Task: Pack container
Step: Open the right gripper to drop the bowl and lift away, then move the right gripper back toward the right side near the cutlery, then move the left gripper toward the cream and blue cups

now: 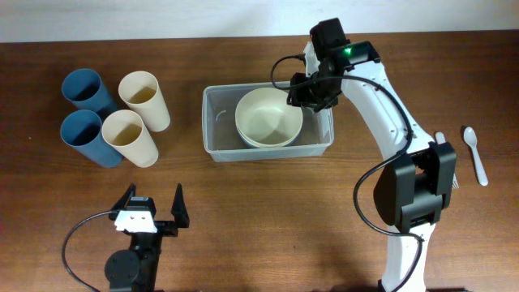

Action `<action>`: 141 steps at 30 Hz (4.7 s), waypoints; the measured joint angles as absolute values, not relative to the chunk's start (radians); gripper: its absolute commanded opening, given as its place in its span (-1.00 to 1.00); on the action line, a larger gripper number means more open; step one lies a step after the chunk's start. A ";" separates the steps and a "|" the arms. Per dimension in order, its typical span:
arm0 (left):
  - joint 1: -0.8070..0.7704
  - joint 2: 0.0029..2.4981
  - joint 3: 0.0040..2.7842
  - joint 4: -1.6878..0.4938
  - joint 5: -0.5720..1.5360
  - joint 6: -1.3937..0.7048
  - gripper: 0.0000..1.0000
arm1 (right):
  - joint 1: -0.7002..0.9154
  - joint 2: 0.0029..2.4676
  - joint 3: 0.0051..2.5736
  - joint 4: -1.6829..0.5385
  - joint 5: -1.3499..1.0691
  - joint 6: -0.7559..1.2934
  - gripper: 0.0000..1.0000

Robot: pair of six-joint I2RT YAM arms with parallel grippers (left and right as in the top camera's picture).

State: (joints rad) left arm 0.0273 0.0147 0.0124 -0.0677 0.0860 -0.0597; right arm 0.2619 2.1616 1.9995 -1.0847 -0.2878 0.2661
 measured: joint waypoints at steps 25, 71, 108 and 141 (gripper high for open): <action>0.027 0.015 0.012 -0.068 0.086 -0.060 0.99 | -0.136 2.150 2.687 -1.665 -0.133 0.186 0.97; 0.027 0.015 0.012 -0.015 0.215 -0.060 1.00 | -0.518 2.152 2.350 -1.554 -0.030 0.393 0.98; 0.027 0.778 0.958 -0.628 0.451 0.190 0.99 | -0.518 2.152 2.350 -1.554 -0.030 0.393 0.98; -0.022 1.311 1.301 -0.988 0.227 0.107 0.99 | -0.518 2.152 2.350 -1.554 -0.030 0.393 0.98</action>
State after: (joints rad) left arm -0.0216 1.3113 1.3014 -0.9878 0.2268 0.1070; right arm -0.5182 2.1517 2.3501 -1.5543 -0.0299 0.3927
